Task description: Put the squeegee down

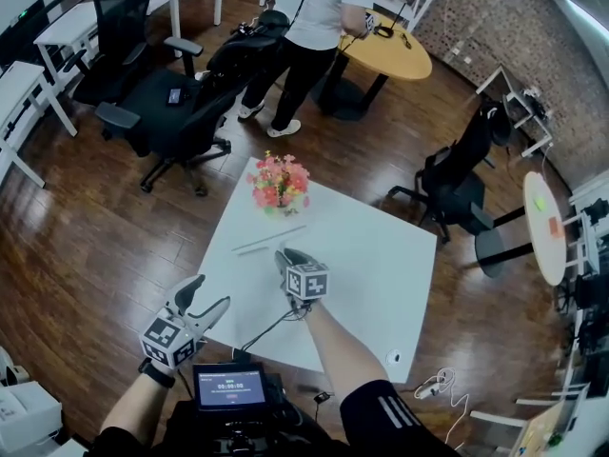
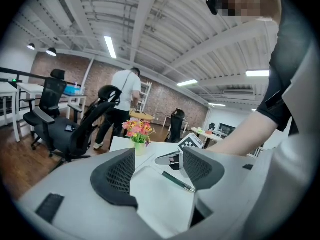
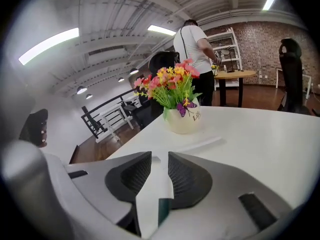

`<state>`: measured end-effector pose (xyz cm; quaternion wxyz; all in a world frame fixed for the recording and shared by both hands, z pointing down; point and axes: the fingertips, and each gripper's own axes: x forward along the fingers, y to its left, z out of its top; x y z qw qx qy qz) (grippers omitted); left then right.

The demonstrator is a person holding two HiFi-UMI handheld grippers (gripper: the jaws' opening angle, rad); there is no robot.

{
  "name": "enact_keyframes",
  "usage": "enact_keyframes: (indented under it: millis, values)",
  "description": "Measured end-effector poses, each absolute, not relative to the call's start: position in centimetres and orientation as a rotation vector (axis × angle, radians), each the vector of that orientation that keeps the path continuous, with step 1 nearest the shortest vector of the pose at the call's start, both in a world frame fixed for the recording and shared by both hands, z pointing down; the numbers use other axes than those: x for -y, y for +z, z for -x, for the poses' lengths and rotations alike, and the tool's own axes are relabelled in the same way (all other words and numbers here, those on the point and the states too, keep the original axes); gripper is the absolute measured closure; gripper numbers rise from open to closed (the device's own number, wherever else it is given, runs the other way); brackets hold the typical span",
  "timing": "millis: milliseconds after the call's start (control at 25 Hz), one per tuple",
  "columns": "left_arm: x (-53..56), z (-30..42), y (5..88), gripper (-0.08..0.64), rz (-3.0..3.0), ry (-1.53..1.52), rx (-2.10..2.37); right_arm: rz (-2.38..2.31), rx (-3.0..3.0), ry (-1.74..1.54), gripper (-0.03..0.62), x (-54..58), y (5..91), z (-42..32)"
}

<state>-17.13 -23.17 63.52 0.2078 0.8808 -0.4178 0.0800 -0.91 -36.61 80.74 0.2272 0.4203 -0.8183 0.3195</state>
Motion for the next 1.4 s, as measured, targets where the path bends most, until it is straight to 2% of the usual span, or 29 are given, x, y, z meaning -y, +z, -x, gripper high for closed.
enact_keyframes:
  millis: [680,880,1400]
  values:
    - [23.0,15.3,60.4,0.255,-2.533,0.17,1.094,-1.245,2.616,0.812,0.456,30.0,63.1,-2.2]
    - [22.1,15.0,59.5,0.255,-2.54,0.164,1.098,-1.305,2.687,0.77,0.49,27.9,58.9,-3.6]
    - [19.7,13.6,58.4,0.255,-2.572,0.19,1.071,-1.372,2.69,0.634,0.509,22.0,54.8,-6.2]
